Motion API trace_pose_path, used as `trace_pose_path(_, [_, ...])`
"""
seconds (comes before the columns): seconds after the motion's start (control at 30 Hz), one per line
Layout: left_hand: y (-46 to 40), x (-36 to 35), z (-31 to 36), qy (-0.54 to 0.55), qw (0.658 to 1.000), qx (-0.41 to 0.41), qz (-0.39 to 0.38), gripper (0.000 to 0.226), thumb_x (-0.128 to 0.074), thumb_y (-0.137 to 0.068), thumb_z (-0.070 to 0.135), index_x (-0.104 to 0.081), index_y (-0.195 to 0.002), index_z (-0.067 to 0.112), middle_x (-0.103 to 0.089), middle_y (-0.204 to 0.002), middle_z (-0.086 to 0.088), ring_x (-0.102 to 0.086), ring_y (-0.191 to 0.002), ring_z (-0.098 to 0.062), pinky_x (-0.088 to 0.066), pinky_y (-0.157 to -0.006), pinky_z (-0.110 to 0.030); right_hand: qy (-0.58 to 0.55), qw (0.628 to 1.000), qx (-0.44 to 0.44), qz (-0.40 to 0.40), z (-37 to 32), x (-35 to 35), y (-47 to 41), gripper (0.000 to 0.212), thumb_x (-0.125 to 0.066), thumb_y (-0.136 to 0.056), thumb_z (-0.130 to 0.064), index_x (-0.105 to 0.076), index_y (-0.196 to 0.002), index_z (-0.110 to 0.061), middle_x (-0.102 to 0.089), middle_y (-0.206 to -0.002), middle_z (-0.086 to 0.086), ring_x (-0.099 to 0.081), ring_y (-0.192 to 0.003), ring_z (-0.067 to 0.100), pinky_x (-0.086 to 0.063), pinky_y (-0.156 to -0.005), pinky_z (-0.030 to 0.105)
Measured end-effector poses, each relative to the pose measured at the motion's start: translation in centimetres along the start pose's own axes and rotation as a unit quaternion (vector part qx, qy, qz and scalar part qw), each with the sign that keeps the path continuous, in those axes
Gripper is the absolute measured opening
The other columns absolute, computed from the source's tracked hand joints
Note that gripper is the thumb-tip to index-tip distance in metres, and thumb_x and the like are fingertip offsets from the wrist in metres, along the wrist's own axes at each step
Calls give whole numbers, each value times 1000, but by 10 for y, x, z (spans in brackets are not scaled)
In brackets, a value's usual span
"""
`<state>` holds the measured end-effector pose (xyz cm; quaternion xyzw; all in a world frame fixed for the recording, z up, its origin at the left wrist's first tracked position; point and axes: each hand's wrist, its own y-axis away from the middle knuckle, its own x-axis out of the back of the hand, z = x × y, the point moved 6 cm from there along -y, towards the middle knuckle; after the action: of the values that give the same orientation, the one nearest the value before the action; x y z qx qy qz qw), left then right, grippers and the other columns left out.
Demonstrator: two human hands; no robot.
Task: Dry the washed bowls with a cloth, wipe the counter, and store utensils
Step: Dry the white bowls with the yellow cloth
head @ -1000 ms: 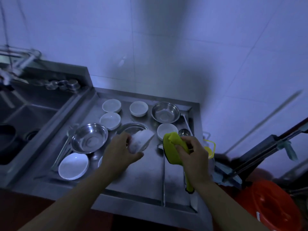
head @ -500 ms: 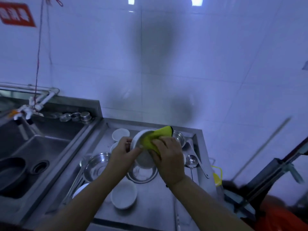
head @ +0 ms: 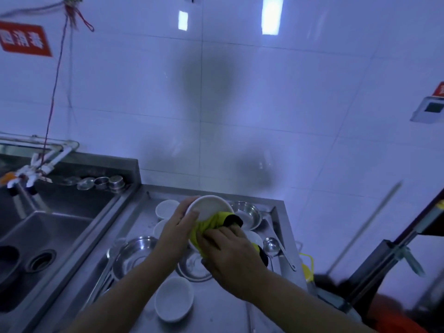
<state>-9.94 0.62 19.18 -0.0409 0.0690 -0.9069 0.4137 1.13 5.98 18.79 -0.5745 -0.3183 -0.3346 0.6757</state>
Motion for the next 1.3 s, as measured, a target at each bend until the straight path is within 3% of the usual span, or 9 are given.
trace_pose_path(0.13, [1,-3,15,18,999,-1,-46,23,-52,-91,23,-61,-112,26,-66,-103,2,-62,-98,-19,-51,-83,-34,75,995,60,-38,22,9,-8,53,-51,-85,-59,-58,-126,-26,-49,-139,8,-40,-131,29,-28,-110,47])
trace_pose_path(0.2, [-1,-5,21,23,998,-8,-56,24,-49,-93,18,-62,-109,29,-68,-98,0,-64,-92,-20,-53,-75,-34,72,994,72,-33,28,11,-7,56,-47,-87,-62,-58,-127,-24,-55,-134,12,-43,-131,29,-22,-116,44])
trace_pose_path(0.3, [-5,-8,29,10,999,-24,-35,27,-48,-80,26,-63,-103,32,-67,-93,3,-63,-87,-18,-53,-71,-33,60,998,24,15,27,15,-2,54,-44,-89,-59,-62,-120,-19,-64,-110,11,-56,-109,27,-30,-112,41])
trace_pose_path(0.4, [-8,-16,28,19,999,-28,-4,24,-49,-81,23,-64,-96,35,-65,-94,10,-59,-91,-16,-50,-76,-36,65,993,-62,83,11,19,0,48,-50,-88,-54,-63,-115,-16,-64,-94,7,-57,-86,23,-45,-90,37])
trace_pose_path(0.53, [-9,-23,29,5,1000,-24,-5,26,-46,-80,31,-63,-92,47,-64,-91,23,-58,-85,0,-47,-72,-29,42,979,-143,141,-2,27,-2,51,-49,-85,-52,-53,-117,-12,-69,-97,3,-64,-82,20,-53,-78,31])
trace_pose_path(0.73, [-9,-21,51,11,997,-41,-62,30,-47,-77,32,-65,-100,38,-66,-102,10,-59,-101,-20,-49,-87,-44,59,989,40,128,15,48,0,46,-49,-95,-47,-66,-112,-8,-70,-100,8,-64,-92,22,-40,-104,41])
trace_pose_path(0.87, [-10,-25,62,-26,992,-57,-107,34,-45,-76,30,-63,-105,32,-66,-101,7,-60,-95,-16,-50,-81,-38,66,985,116,107,26,57,1,51,-40,-97,-49,-71,-107,-10,-70,-104,12,-66,-100,25,-46,-101,45])
trace_pose_path(1.13, [-7,-34,57,-7,997,-64,-30,30,-44,-78,33,-62,-102,36,-63,-98,18,-56,-92,-5,-47,-75,-28,65,970,-72,221,-2,45,2,42,-60,-91,-39,-63,-119,-7,-71,-106,11,-66,-94,21,-49,-94,32])
trace_pose_path(1.3, [-2,-31,64,-35,995,-60,-74,33,-44,-76,31,-61,-103,36,-63,-102,12,-57,-95,-11,-49,-78,-31,65,971,38,225,12,50,10,29,-68,-89,-32,-69,-110,-11,-72,-100,8,-67,-85,20,-53,-89,34])
